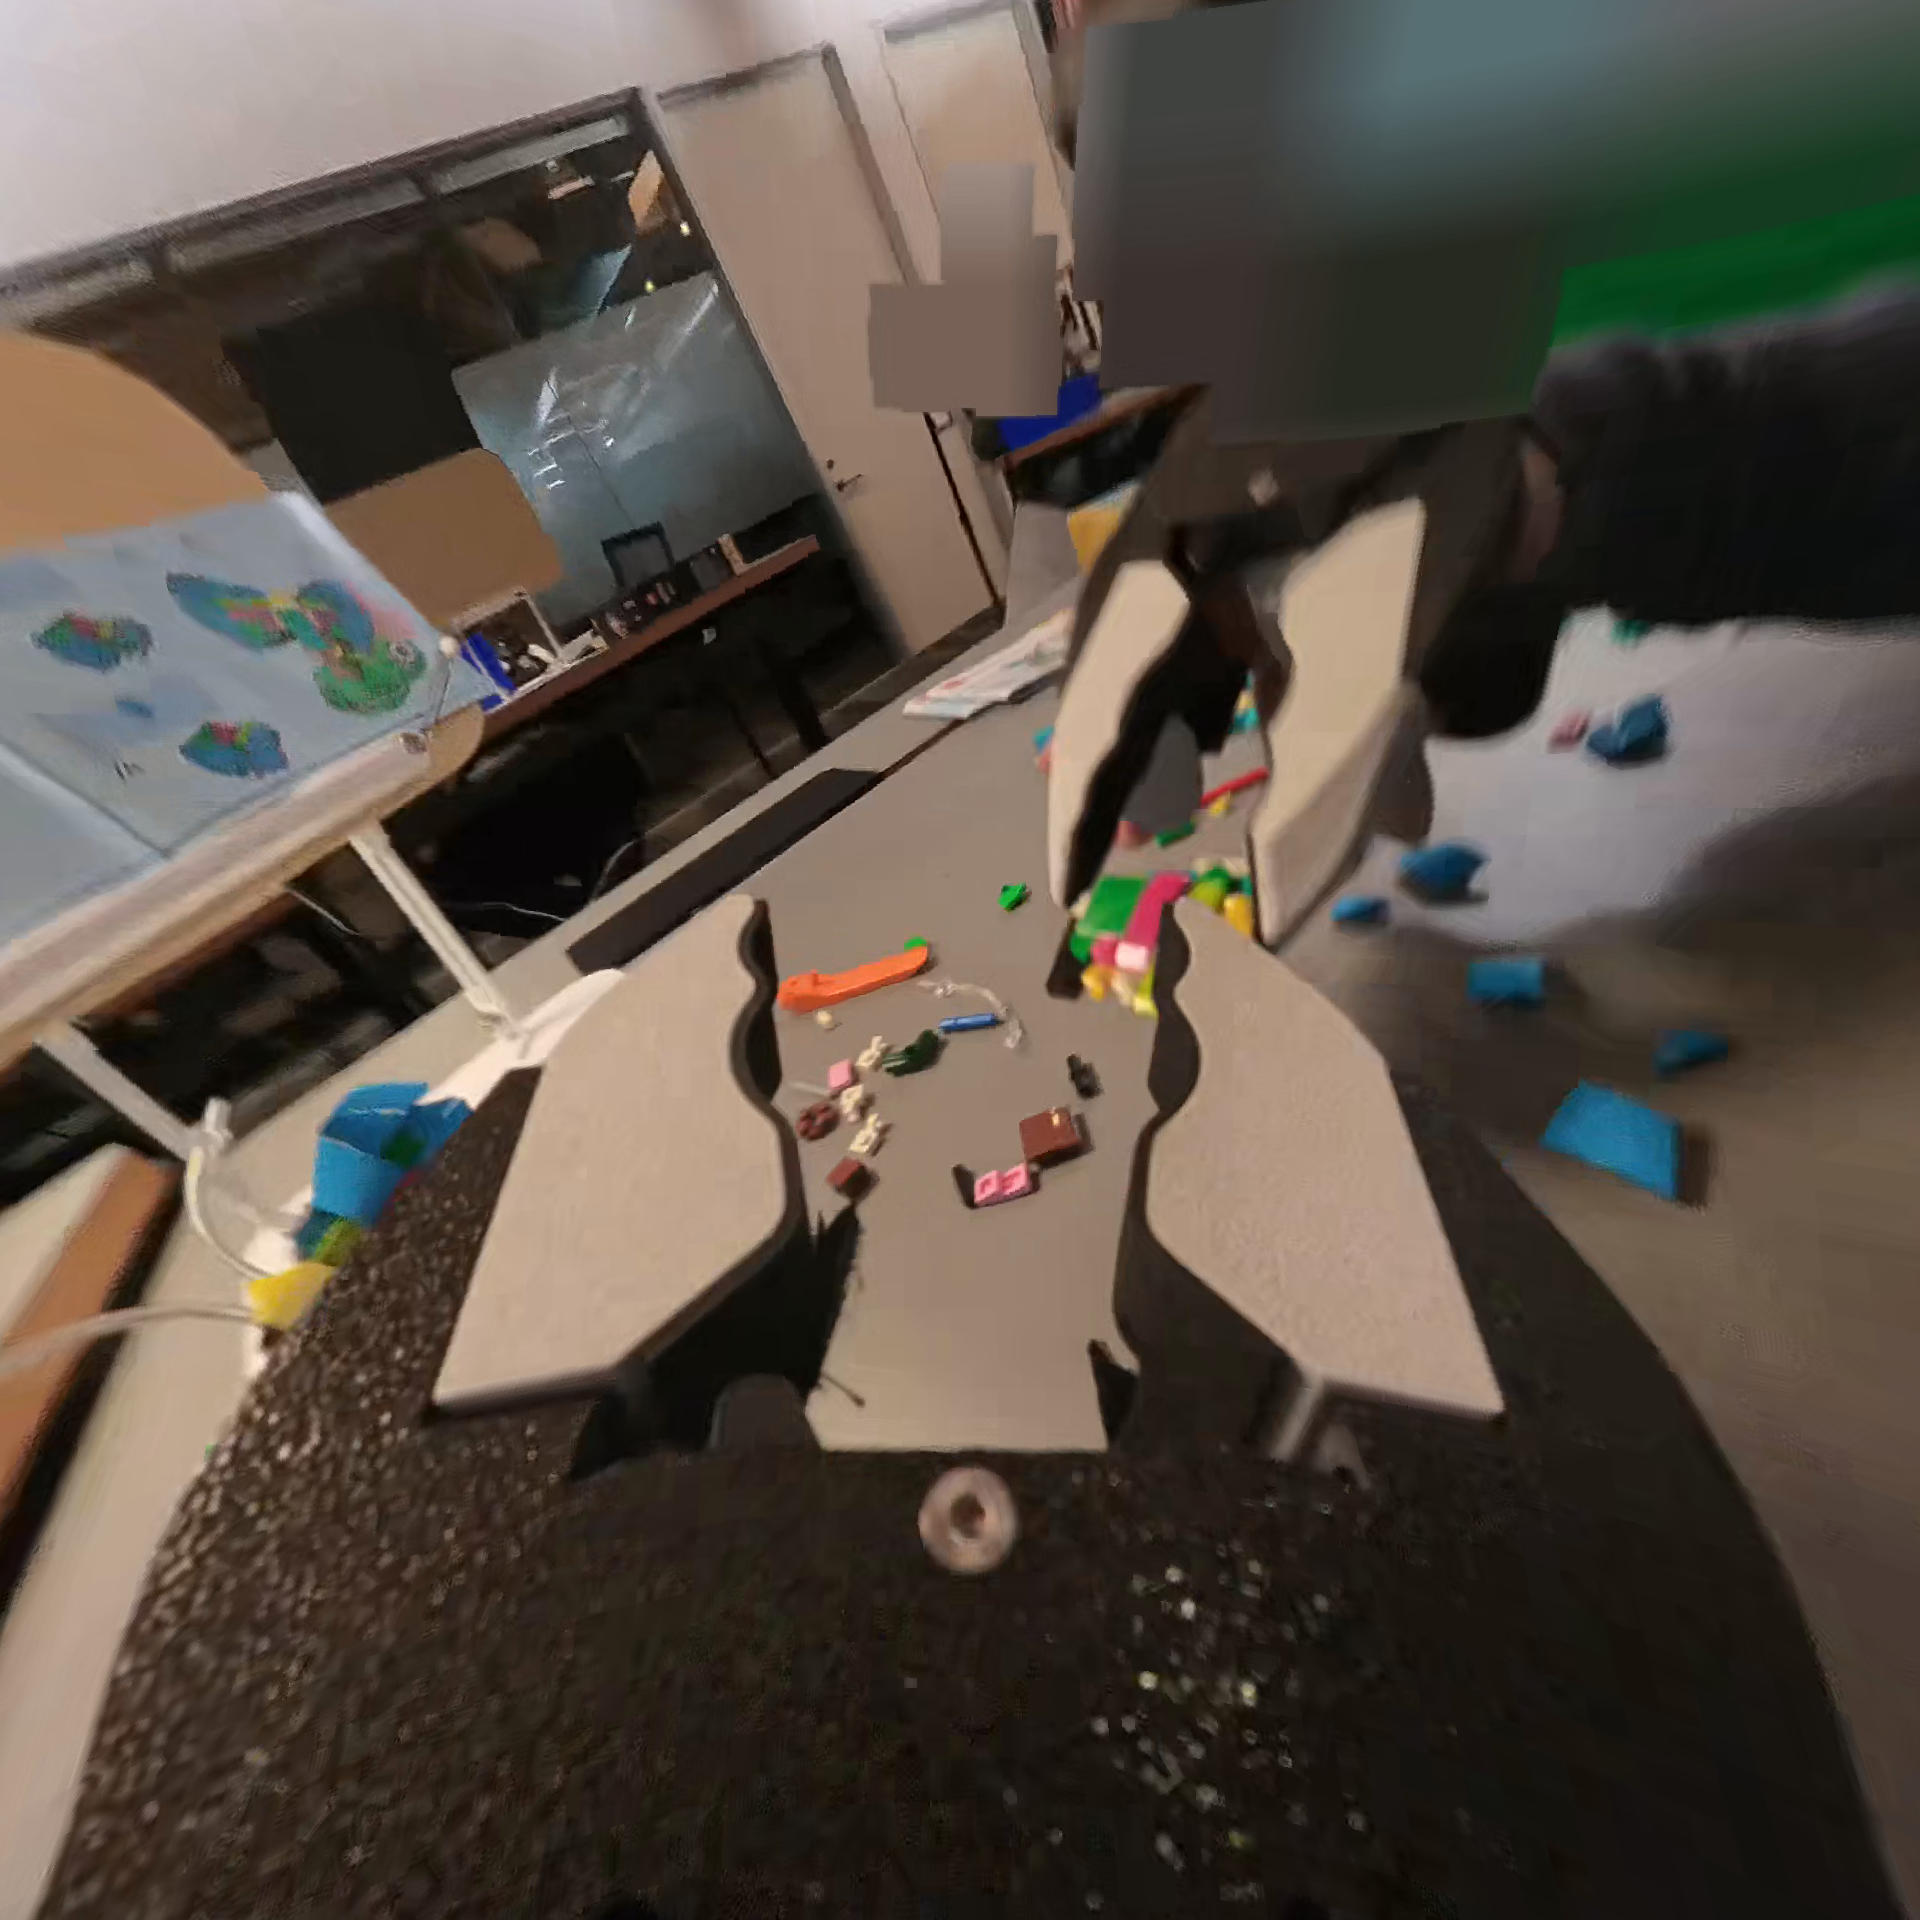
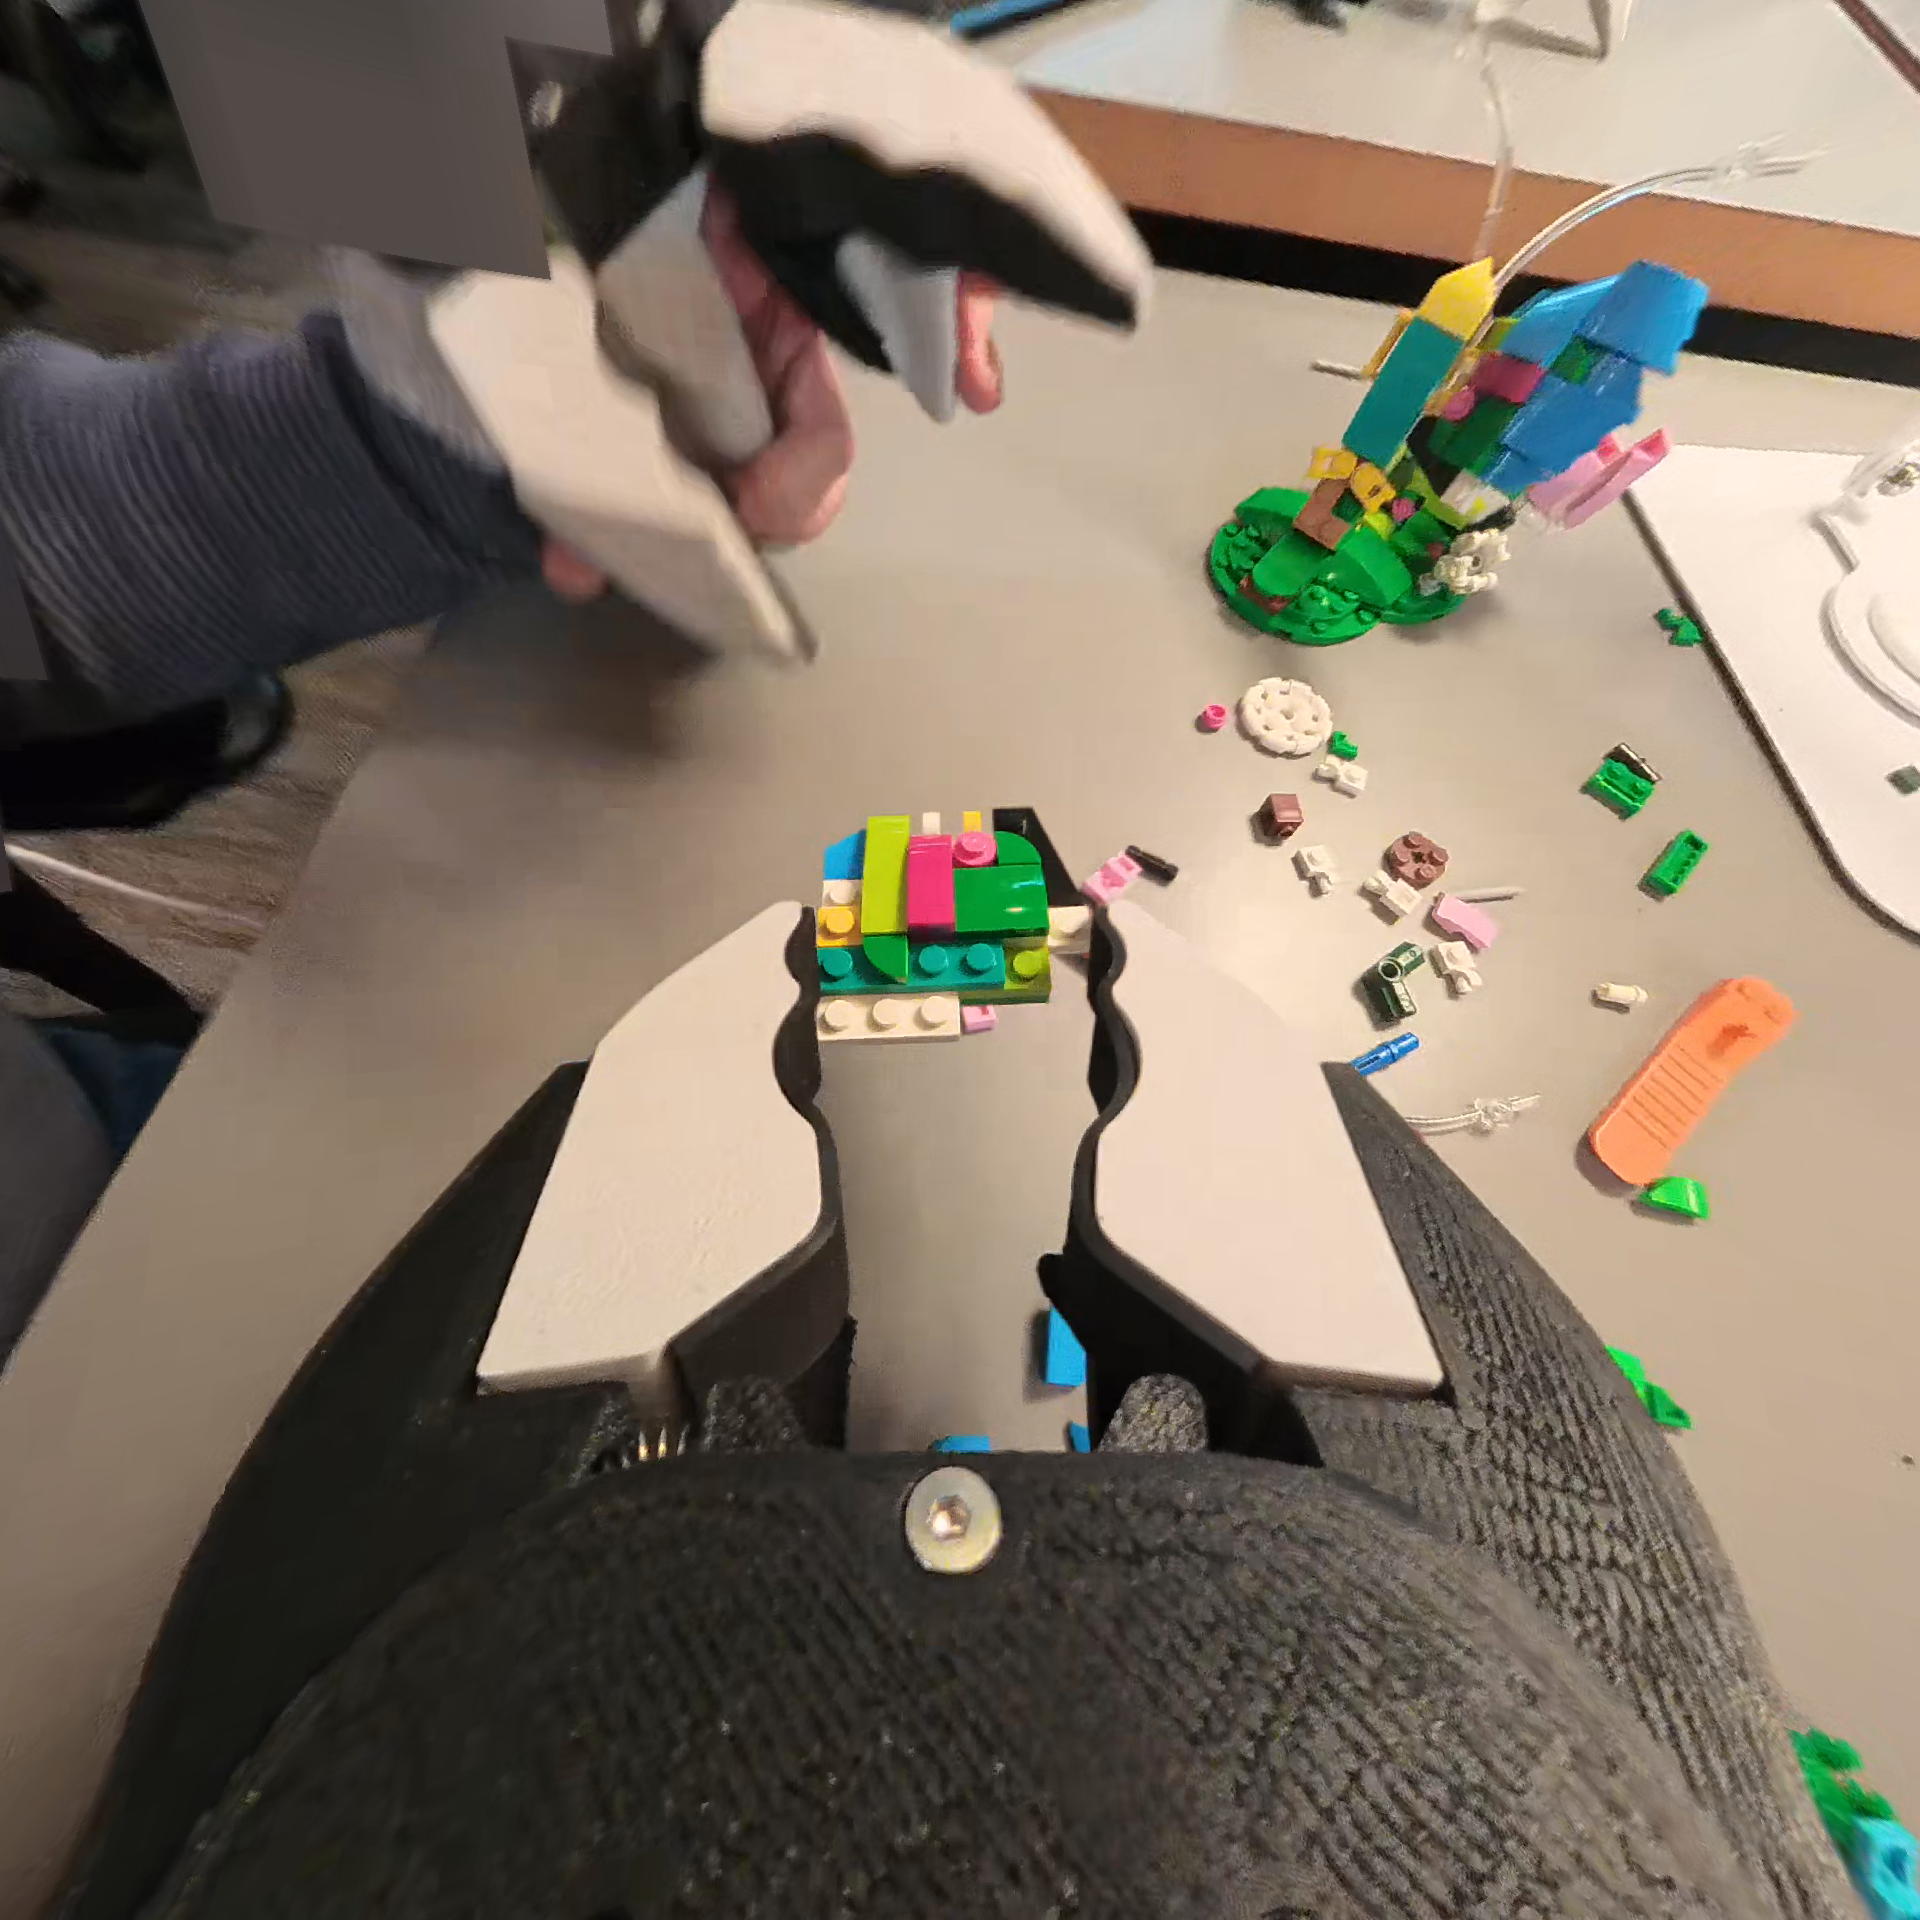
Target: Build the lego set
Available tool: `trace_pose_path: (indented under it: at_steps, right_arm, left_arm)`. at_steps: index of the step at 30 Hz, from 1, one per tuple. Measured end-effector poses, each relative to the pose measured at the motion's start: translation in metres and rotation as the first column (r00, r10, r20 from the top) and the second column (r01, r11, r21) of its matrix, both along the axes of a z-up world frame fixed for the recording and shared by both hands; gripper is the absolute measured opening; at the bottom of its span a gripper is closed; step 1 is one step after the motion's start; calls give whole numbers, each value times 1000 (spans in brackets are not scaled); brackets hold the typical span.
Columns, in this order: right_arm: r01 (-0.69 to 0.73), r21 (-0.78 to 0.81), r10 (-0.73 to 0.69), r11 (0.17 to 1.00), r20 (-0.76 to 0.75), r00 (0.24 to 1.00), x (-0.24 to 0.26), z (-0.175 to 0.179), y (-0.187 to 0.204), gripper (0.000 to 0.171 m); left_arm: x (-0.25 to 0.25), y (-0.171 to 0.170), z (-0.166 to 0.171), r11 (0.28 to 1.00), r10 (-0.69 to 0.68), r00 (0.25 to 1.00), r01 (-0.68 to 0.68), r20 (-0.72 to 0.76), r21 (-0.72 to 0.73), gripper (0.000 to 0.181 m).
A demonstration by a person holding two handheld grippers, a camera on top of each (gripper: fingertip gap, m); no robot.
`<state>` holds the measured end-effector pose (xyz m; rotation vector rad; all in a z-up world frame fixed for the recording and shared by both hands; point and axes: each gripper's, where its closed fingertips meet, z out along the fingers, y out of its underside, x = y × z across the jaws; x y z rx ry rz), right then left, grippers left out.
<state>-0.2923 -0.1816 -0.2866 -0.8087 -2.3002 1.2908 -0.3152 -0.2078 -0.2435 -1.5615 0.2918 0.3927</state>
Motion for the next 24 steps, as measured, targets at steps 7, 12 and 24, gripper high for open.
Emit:
trace_pose_path:
  at_steps: [7, 12, 24]
  right_arm:
    - [-52, -192, 68, 980, 76, 995, -3, 29, 6, 48]
    - [-104, -193, 124, 976, 94, 988, 0, 27, -5, 49]
    - [183, -258, -237, 948, -195, 952, -16, 53, 39, 54]
  left_arm:
    - [4, 20, -30, 969, 148, 781, -236, -606, -67, 66]
    - [12, 27, -26, 965, 182, 684, -261, -707, -4, 47]
    - [-17, 19, -20, 901, 320, 575, -430, -753, 54, 11]
